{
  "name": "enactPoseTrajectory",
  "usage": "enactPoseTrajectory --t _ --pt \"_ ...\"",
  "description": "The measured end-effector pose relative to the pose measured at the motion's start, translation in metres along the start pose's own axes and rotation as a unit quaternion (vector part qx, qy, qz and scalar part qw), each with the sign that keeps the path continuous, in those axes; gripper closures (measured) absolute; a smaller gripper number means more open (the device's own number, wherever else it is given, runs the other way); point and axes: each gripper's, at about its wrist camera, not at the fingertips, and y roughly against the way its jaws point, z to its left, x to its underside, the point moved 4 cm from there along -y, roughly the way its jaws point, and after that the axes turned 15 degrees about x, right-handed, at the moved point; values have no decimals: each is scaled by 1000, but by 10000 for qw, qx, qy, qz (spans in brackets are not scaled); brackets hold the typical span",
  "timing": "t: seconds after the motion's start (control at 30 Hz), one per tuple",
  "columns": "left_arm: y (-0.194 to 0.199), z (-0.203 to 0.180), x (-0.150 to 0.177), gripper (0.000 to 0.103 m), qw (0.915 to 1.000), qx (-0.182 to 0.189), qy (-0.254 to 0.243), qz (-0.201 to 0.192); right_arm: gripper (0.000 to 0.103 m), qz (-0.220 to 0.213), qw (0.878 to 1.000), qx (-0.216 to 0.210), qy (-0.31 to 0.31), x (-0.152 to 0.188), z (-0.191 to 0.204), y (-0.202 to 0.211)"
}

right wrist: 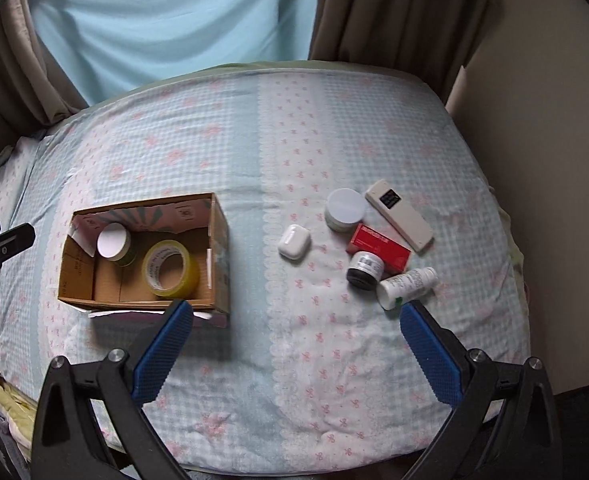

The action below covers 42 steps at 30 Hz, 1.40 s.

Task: Organize rigid objects
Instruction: 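Grasp the white earbud case with left tool while right tool grasps the pill bottle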

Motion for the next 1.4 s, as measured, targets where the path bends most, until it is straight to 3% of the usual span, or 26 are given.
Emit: enactPoseTrajectory --t 0.4,0.63,0.93,1.0,1.1,1.17,1.3,1.4 --pt "-104 -128 -19 0 9967 159 -461 645 0 623 9907 -132 -1201 8 -126 -88" --pt "-189 -168 -21 0 9905 240 -428 1288 0 1235 9686 -435 -2112 17 -161 -150" --pt "-297 -175 -19 0 9776 66 -588 2018 1 2148 9270 -562 -3022 23 -168 -235" --pt "-317 -171 -19 0 9754 14 -604 2118 8 2372 9160 -580 -3182 25 -163 -255" --pt "-344 -164 -19 0 9727 -144 -628 2228 10 2644 9019 -560 -3369 28 -156 -279" --pt "-358 -160 -18 1 9712 -195 -605 2296 11 2776 8942 -534 -3471 29 -151 -290" --pt "-379 -155 -14 3 9686 -231 -629 2392 26 3066 8808 -438 -3581 33 -145 -308" --pt "-390 -152 -8 5 9666 -242 -667 2463 28 3215 8719 -413 -3670 37 -143 -316"
